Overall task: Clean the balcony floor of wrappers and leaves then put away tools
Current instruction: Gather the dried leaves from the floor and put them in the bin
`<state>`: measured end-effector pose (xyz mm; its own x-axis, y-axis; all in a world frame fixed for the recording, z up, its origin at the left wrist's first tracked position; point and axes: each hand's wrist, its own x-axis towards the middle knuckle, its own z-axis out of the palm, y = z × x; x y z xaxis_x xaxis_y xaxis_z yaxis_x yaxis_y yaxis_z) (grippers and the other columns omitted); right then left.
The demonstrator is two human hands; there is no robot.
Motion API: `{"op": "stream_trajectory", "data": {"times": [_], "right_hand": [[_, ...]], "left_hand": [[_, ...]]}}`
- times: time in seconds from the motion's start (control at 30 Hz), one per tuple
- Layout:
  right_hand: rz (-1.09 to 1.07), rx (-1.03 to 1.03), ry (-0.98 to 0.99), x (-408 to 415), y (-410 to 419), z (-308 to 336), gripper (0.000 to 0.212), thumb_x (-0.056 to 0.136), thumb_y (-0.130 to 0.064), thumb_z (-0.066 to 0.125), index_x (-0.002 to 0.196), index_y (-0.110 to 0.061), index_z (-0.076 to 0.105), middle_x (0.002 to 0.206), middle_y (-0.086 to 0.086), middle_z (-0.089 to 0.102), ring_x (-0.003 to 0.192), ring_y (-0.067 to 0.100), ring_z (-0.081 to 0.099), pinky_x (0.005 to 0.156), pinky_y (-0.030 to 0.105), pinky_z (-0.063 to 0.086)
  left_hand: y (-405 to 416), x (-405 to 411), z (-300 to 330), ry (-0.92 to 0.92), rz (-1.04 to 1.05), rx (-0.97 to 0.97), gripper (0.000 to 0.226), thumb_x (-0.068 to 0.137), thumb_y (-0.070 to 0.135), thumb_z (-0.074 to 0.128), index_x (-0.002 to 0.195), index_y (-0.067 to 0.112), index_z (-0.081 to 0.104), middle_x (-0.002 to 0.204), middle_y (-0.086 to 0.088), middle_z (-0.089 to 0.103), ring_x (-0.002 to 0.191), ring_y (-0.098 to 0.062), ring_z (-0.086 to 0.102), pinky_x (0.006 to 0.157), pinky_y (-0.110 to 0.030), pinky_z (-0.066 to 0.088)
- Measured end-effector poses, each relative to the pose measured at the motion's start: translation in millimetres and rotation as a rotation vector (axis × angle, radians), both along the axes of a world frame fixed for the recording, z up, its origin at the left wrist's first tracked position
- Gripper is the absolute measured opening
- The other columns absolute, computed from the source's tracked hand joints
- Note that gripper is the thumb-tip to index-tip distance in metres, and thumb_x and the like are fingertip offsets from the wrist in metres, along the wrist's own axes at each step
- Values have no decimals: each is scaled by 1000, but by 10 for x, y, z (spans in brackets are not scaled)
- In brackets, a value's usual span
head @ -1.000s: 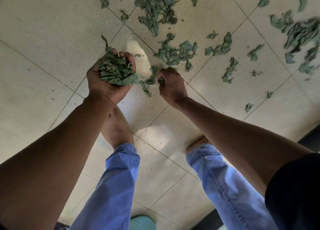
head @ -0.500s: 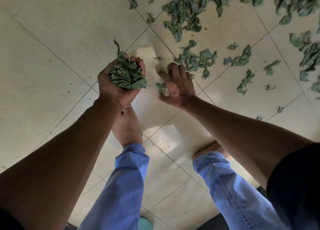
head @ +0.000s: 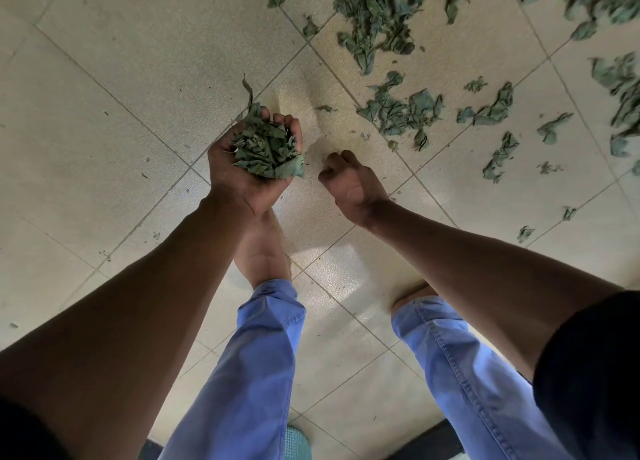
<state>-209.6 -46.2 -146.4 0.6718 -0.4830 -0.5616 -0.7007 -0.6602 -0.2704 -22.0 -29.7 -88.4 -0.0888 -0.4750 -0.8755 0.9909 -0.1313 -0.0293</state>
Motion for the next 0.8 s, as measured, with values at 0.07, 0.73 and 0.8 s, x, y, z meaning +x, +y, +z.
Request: {"op": "stream_trajectory", "data": {"times": [0.07, 0.73, 0.8], "right_hand": [[-30, -20, -38, 1, -11, -59, 31, 86, 7, 50, 112, -5, 63, 120, 12, 53, 110, 28, 47, 72, 35, 53], [-781, -154, -753, 682, -301, 2591, 23, 78, 9, 72, 88, -11, 80, 84, 5, 73, 80, 22, 69, 70, 38, 58], [-669, -286, -713, 725, -355, 2652, 25, 76, 11, 71, 84, -11, 78, 79, 7, 70, 75, 26, 67, 64, 38, 57]], "left_hand": [[47, -42, -29, 22, 12, -17, 35, 103, 17, 45, 85, -1, 68, 89, -16, 64, 85, -33, 67, 81, -44, 59], [-277, -423, 1307, -140, 85, -61, 46, 98, 15, 40, 66, 6, 73, 67, -10, 67, 62, -22, 69, 59, -24, 58], [-296, -466, 1469, -173, 37, -98, 59, 104, 14, 32, 58, 10, 69, 58, -5, 62, 55, -17, 65, 53, -19, 53]]}}
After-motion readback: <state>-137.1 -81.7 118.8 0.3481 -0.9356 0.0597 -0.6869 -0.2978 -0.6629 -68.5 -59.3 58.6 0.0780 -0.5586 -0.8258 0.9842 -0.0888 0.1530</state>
